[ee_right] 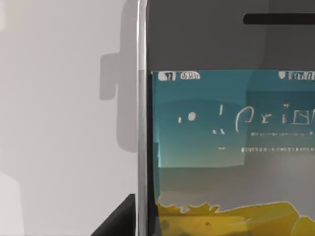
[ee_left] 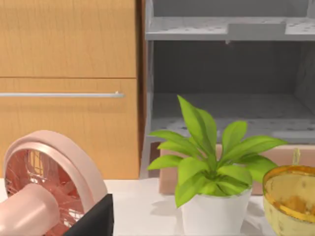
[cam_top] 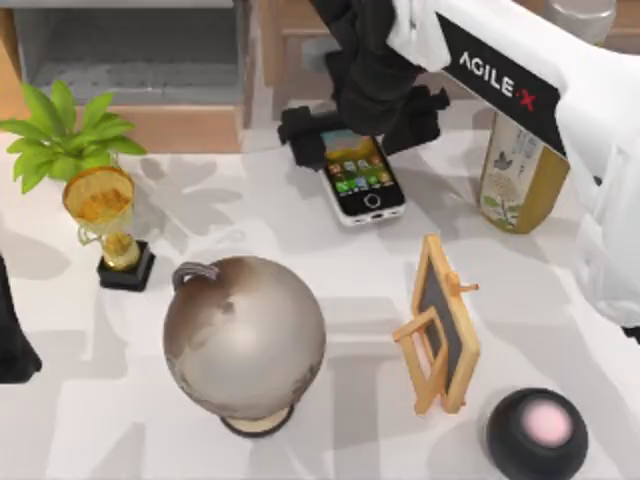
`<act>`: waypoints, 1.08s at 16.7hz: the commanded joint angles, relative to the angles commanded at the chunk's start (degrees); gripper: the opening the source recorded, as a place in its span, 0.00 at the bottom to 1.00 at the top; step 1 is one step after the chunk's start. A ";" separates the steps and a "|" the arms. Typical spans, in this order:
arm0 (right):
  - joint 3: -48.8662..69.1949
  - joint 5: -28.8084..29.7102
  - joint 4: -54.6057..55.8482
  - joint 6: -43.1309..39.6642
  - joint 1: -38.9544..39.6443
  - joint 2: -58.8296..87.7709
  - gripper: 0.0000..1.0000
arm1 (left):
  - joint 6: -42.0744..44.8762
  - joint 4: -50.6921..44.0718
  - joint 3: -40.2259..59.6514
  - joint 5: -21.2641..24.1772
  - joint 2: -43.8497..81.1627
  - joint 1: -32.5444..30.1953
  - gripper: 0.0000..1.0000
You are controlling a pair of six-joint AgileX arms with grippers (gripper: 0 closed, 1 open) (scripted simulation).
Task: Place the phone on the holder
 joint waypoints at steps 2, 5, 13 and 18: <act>-4.19 -3.15 1.84 -0.61 -0.11 -4.94 0.00 | 0.00 0.00 0.00 0.00 0.00 0.00 1.00; -13.56 -9.53 5.99 -2.10 -0.94 -14.60 0.00 | 0.00 0.00 0.00 0.00 0.00 0.00 1.00; -50.18 -31.31 23.59 -8.05 -8.36 -45.93 0.00 | 0.00 0.00 0.00 0.00 0.00 0.00 1.00; -74.01 -43.61 39.75 -13.50 -18.82 -63.11 0.00 | 0.00 0.00 0.00 0.00 0.00 0.00 1.00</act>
